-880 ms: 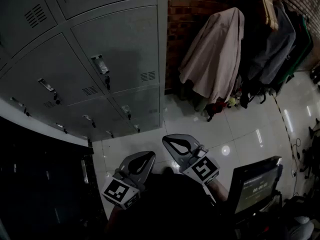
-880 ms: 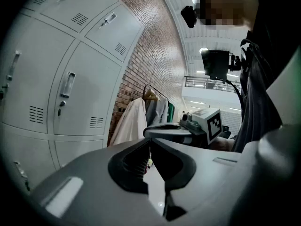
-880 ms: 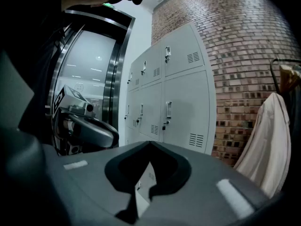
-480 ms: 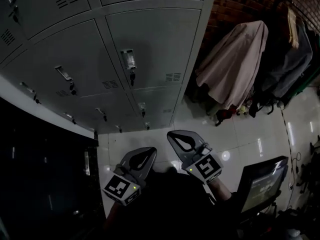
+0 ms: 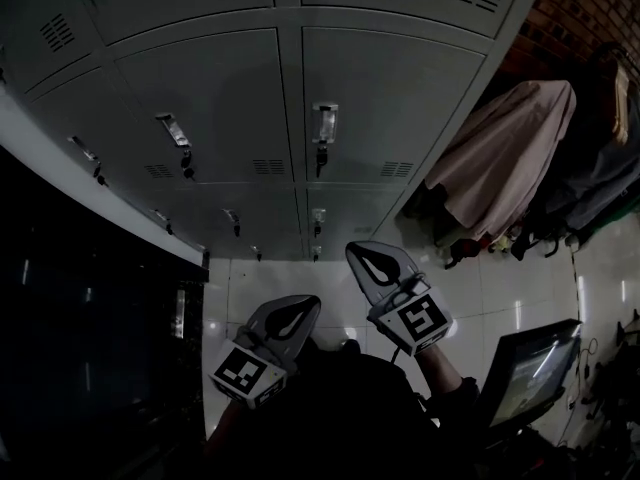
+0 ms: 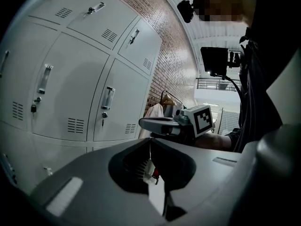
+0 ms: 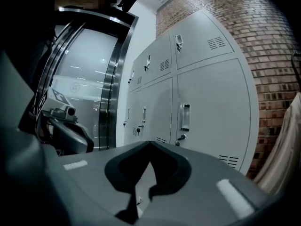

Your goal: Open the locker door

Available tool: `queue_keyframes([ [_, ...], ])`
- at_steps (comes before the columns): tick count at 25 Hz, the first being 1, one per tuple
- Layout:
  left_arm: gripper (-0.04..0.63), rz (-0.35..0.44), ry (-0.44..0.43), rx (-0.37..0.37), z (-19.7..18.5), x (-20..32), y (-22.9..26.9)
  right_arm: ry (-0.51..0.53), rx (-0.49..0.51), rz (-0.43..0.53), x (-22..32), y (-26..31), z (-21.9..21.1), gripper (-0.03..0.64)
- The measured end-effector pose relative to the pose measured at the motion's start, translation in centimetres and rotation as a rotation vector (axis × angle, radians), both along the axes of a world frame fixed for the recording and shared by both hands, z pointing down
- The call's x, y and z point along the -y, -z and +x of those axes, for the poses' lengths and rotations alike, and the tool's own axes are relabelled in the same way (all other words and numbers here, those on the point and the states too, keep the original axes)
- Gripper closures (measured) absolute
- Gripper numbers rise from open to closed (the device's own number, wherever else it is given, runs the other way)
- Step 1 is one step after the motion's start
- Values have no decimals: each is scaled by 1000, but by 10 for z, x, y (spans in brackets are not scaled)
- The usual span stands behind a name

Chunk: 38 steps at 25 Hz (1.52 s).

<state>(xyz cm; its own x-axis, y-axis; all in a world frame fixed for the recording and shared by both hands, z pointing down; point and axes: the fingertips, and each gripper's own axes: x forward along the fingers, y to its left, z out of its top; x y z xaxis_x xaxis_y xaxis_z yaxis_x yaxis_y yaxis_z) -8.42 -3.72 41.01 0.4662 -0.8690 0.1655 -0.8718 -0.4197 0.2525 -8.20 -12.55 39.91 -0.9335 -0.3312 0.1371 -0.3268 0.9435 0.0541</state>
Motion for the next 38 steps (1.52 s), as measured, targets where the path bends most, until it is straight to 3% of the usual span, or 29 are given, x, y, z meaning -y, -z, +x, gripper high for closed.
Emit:
queue_keyframes([
  [11, 580, 34, 28, -18, -28, -12, 2, -55, 19, 46, 65, 15, -52, 617],
  [21, 580, 40, 79, -31, -49, -22, 3, -152, -28, 107, 148, 32, -112, 549],
  [29, 580, 30, 101, -31, -57, -28, 0, -230, -50, 140, 164, 31, -125, 544],
  [38, 580, 37, 91, -31, -49, -35, 1, -215, -9, 53, 170, 25, -128, 588],
])
